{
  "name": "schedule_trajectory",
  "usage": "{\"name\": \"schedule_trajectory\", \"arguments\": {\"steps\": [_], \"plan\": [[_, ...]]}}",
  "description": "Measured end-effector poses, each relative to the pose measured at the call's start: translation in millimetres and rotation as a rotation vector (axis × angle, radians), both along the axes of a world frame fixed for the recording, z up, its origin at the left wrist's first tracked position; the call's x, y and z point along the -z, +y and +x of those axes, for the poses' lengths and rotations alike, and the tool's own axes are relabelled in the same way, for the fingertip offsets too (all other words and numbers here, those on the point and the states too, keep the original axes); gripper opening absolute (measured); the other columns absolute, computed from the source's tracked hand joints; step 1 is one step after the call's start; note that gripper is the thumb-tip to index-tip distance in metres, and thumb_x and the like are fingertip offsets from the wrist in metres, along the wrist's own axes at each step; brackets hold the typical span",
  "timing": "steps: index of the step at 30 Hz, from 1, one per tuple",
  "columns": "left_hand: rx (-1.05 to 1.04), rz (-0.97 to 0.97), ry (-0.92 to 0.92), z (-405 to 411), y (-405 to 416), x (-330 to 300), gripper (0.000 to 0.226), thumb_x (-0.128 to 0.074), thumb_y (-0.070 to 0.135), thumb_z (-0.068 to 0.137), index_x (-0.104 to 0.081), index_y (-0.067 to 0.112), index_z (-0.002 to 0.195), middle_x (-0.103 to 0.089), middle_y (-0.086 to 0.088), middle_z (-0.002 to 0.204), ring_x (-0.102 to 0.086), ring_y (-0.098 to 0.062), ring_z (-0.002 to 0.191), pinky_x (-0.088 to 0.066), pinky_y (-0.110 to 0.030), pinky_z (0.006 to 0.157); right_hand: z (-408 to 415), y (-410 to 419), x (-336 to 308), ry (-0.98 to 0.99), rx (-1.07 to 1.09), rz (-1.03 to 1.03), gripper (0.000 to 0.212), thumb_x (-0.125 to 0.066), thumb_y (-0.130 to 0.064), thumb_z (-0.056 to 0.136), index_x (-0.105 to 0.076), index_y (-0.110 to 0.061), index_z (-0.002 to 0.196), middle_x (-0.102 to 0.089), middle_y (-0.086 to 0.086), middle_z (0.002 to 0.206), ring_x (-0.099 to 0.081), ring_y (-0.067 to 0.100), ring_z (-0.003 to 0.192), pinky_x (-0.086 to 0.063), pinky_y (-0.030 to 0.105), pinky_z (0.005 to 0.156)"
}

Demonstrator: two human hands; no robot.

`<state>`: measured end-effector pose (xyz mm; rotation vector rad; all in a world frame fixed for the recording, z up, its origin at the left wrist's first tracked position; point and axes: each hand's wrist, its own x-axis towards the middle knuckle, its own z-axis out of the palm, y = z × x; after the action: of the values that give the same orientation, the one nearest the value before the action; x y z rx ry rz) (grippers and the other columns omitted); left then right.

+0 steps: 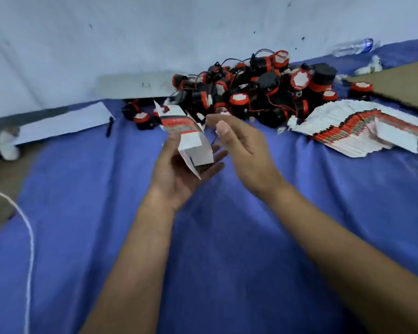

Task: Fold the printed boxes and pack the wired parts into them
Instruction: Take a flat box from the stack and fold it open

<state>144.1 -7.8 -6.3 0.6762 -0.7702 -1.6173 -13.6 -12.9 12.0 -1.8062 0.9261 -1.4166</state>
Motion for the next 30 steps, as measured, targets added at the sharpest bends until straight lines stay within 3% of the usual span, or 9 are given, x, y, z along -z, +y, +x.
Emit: {"name": "schedule_trajectory", "arguments": {"steps": [4, 8, 12, 14, 18, 21, 23, 27, 30], "plan": [[-0.076, -0.027, -0.303, 35, 5, 12, 0.101, -0.087, 0.048, 0.076, -0.038, 0.009, 0.154, -0.058, -0.027, 0.144, -0.062, -0.047, 0.123, -0.046, -0.059, 0.111, 27, -19, 24, -0.123, -0.193, 0.411, 0.070, -0.049, -0.057, 0.091, -0.042, -0.021, 0.151, -0.056, -0.006, 0.144, -0.057, 0.004, 0.126, -0.048, 0.040, 0.110], [0.025, -0.098, -0.363, 42, 0, 21, 0.105, -0.092, 0.034, 0.071, -0.035, 0.011, 0.155, -0.057, -0.021, 0.147, -0.058, -0.045, 0.132, -0.044, -0.061, 0.113, 23, -28, 49, -0.192, -0.271, 0.451, 0.106, -0.070, -0.066, 0.079, -0.018, -0.023, 0.159, -0.069, -0.014, 0.127, -0.064, 0.009, 0.121, -0.054, 0.035, 0.101], [-0.016, -0.251, -0.516, 36, -8, 29, 0.094, -0.083, 0.018, 0.071, -0.036, 0.026, 0.152, -0.068, -0.007, 0.130, -0.067, -0.023, 0.119, -0.056, -0.035, 0.097, 13, -32, 41, -0.313, -0.328, 0.447, 0.140, -0.089, -0.068, 0.053, -0.011, -0.025, 0.161, -0.067, -0.003, 0.133, -0.065, 0.019, 0.123, -0.055, 0.038, 0.097], [-0.050, -0.297, -0.583, 37, -9, 31, 0.101, -0.087, 0.020, 0.068, -0.034, 0.029, 0.153, -0.067, -0.006, 0.136, -0.067, -0.023, 0.121, -0.056, -0.035, 0.096, 9, -35, 39, -0.342, -0.362, 0.441, 0.143, -0.095, -0.060, 0.048, -0.014, -0.024, 0.161, -0.061, 0.006, 0.140, -0.061, 0.026, 0.128, -0.051, 0.047, 0.105], [-0.251, -0.422, -0.835, 37, -9, 32, 0.110, -0.098, 0.022, 0.062, -0.035, 0.029, 0.152, -0.062, 0.003, 0.140, -0.066, -0.015, 0.122, -0.060, -0.035, 0.092, 5, -34, 37, -0.284, -0.440, 0.380, 0.114, -0.096, -0.035, 0.062, -0.032, -0.017, 0.155, -0.056, 0.010, 0.145, -0.055, 0.030, 0.133, -0.049, 0.053, 0.107], [-0.479, -0.528, -1.072, 30, -7, 30, 0.111, -0.099, 0.038, 0.057, -0.036, 0.044, 0.149, -0.059, 0.029, 0.133, -0.063, 0.004, 0.116, -0.061, -0.023, 0.076, 8, -33, 43, -0.239, -0.243, 0.303, 0.073, -0.090, -0.019, 0.070, -0.055, -0.018, 0.134, -0.067, 0.002, 0.131, -0.063, 0.021, 0.124, -0.056, 0.050, 0.099], [-0.609, -0.568, -1.160, 28, -9, 29, 0.111, -0.097, 0.050, 0.055, -0.034, 0.050, 0.147, -0.054, 0.041, 0.130, -0.058, 0.013, 0.115, -0.057, -0.015, 0.081, 7, -34, 46, -0.297, -0.173, 0.295, 0.056, -0.088, -0.013, 0.070, -0.062, -0.015, 0.120, -0.072, 0.004, 0.122, -0.067, 0.022, 0.117, -0.058, 0.050, 0.095], [-0.691, -0.533, -1.266, 28, -14, 37, 0.108, -0.094, 0.061, 0.054, -0.037, 0.042, 0.144, -0.052, 0.028, 0.126, -0.053, -0.004, 0.119, -0.045, -0.013, 0.090, 8, -35, 45, -0.235, -0.111, 0.205, 0.050, -0.087, -0.007, 0.072, -0.063, -0.016, 0.116, -0.074, 0.001, 0.115, -0.070, 0.018, 0.110, -0.060, 0.035, 0.087], [-0.718, -0.512, -1.303, 28, -16, 40, 0.104, -0.092, 0.058, 0.058, -0.044, 0.030, 0.146, -0.052, 0.013, 0.134, -0.044, -0.012, 0.127, -0.040, -0.021, 0.101, 11, -33, 44, -0.184, -0.030, 0.094, 0.051, -0.084, -0.003, 0.076, -0.059, -0.011, 0.120, -0.070, 0.001, 0.116, -0.067, 0.019, 0.111, -0.058, 0.038, 0.094]]}}
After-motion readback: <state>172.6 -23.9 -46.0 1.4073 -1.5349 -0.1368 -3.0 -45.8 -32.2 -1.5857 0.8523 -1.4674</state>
